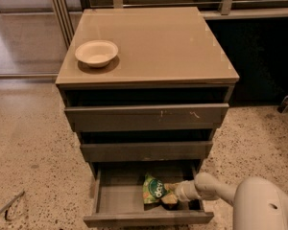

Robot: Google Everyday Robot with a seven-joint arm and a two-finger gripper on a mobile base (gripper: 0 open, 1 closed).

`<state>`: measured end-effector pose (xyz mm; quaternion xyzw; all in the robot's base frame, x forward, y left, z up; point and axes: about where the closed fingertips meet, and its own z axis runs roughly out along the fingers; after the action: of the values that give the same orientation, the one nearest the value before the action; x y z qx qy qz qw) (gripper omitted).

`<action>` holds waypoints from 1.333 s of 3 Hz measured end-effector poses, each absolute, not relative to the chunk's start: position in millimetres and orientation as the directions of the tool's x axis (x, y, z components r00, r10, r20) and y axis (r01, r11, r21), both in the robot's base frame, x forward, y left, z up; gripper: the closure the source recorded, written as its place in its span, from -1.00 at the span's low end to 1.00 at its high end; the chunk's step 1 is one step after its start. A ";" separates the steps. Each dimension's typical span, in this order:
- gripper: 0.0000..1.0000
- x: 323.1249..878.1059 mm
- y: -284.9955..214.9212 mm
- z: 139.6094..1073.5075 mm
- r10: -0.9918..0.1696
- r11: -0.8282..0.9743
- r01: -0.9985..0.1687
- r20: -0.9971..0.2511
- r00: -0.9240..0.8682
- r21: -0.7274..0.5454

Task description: Pick green rice chip bag from bottom drawer and place on counter

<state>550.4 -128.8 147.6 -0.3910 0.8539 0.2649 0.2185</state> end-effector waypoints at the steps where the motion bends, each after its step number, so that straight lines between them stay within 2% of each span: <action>1: 0.66 550.4 -128.7 148.8 -0.552 0.554 -0.784 -0.580 -0.598 0.281; 2: 1.00 550.4 -128.7 148.8 -0.552 0.554 -0.784 -0.580 -0.598 0.281; 4: 1.00 545.5 -123.8 165.7 -0.589 0.516 -0.815 -0.582 -0.561 0.263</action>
Offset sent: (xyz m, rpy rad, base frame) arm 0.0000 0.0001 0.0012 -0.0003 -0.0004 0.0004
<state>545.5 -123.8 165.7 -0.4161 0.8436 0.2621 0.2158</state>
